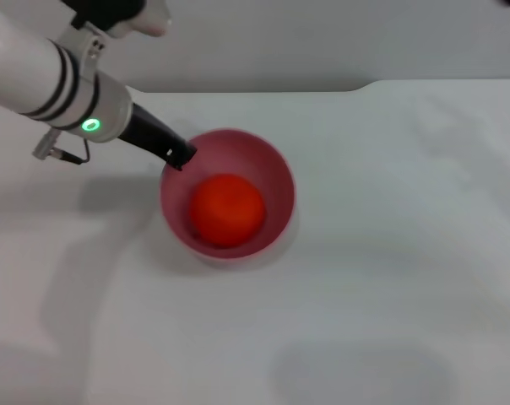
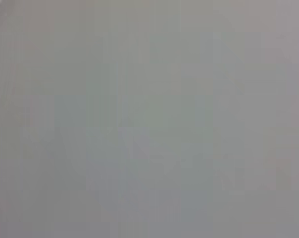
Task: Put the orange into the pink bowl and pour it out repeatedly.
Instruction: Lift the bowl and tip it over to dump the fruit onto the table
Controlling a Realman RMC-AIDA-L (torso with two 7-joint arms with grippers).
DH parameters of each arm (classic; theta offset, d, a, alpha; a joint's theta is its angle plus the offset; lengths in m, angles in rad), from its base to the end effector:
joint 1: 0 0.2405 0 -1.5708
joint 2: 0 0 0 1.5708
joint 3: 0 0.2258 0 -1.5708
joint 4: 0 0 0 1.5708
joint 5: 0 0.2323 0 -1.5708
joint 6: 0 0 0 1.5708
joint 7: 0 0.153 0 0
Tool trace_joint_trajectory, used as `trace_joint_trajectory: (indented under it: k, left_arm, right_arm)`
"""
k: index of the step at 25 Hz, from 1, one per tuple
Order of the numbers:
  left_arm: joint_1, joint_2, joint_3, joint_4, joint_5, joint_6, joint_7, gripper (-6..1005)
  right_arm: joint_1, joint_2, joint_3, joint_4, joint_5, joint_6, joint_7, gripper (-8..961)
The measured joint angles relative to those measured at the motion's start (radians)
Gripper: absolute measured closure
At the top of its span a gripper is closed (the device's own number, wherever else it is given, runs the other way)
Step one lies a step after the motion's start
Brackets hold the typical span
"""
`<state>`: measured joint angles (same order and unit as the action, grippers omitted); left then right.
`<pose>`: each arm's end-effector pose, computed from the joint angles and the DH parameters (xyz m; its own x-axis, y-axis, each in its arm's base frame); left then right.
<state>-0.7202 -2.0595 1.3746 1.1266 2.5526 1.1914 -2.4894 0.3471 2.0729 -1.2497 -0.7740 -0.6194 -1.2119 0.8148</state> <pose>-0.1441 0.4211 -0.0061 0.8300 0.5563 -0.0399 0.4553 -0.7172 -0.5275 0.1919 0.3833 0.0818 0.4909 0.3361 -0.8037 -0.5613 -0.5835 -0.5869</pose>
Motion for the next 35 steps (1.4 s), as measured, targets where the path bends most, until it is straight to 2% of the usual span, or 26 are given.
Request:
trace_joint_trajectory:
  k: [3,7,11,12,15,16,18,21,23,27,31,35]
  left_arm:
    - [0.019,0.0,0.067,0.016,0.001,-0.087,0.008,954]
    - [0.045,0.001,0.109,0.066,0.003,-0.158,0.011,954]
    - [0.109,0.001,0.174,0.178,0.006,-0.27,0.012,954]
    - [0.142,0.001,0.205,0.214,0.013,-0.324,0.021,954]
    - [0.202,0.001,0.262,0.26,0.023,-0.424,0.057,954]
    - [0.202,0.001,0.262,0.26,0.023,-0.424,0.057,954]
    - [0.278,0.001,0.331,0.293,0.027,-0.564,0.118,954]
    - [0.305,0.001,0.357,0.3,0.028,-0.627,0.149,954]
    - [0.358,0.0,0.404,0.296,0.029,-0.774,0.249,954]
    - [0.384,-0.001,0.455,0.27,0.031,-0.891,0.361,953]
    - [0.422,-0.007,0.543,0.227,0.032,-1.108,0.528,954]
    - [0.427,-0.011,0.603,0.167,0.03,-1.274,0.62,955]
  right_arm:
    - [-0.007,0.001,0.033,0.127,0.147,-0.097,-0.088,431]
    - [-0.009,0.001,0.086,0.222,0.176,-0.141,-0.104,431]
    - [-0.011,0.001,0.13,0.266,0.174,-0.151,-0.103,431]
    - [-0.014,0.001,0.134,0.269,0.174,-0.154,-0.102,431]
    - [-0.022,0.002,0.147,0.277,0.175,-0.171,-0.093,430]
    - [-0.024,0.002,0.152,0.28,0.175,-0.177,-0.091,430]
    - [-0.025,0.003,0.156,0.281,0.174,-0.187,-0.085,430]
    - [-0.024,0.003,0.157,0.281,0.172,-0.192,-0.069,431]
    - [-0.021,0.003,0.155,0.282,0.171,-0.196,-0.063,431]
    - [-0.015,0.004,0.152,0.282,0.168,-0.205,-0.05,432]
    - [-0.01,0.004,0.149,0.283,0.167,-0.206,-0.024,432]
    - [-0.009,0.004,0.146,0.285,0.166,-0.215,-0.009,432]
